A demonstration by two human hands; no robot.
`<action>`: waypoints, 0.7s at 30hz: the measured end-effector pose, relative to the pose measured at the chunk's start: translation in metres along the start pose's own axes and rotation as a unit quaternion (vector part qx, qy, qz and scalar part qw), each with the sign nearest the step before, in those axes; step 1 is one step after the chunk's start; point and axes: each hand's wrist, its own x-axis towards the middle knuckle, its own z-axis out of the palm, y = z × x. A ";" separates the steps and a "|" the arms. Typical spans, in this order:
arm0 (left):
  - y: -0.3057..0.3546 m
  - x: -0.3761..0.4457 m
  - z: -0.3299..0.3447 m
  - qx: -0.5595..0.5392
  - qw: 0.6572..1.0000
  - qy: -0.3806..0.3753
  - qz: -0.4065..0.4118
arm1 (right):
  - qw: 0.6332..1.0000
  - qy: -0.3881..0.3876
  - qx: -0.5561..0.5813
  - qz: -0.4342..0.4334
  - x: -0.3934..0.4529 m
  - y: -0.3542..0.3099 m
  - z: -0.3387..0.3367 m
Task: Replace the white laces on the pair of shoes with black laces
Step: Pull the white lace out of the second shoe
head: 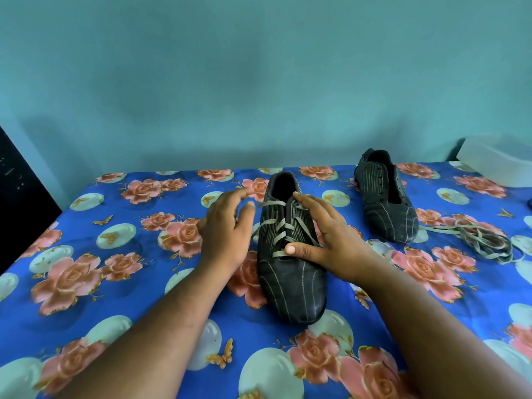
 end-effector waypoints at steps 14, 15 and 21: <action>-0.005 -0.001 0.003 0.175 0.982 -0.039 -0.063 | 1.000 0.004 -0.003 0.000 0.000 -0.002 0.001; -0.008 0.000 0.001 0.186 0.979 -0.035 -0.073 | 1.000 0.003 -0.005 0.000 0.000 -0.001 0.001; 0.004 -0.001 -0.002 0.027 0.998 0.011 0.050 | 1.000 -0.001 -0.004 0.003 0.000 0.001 0.002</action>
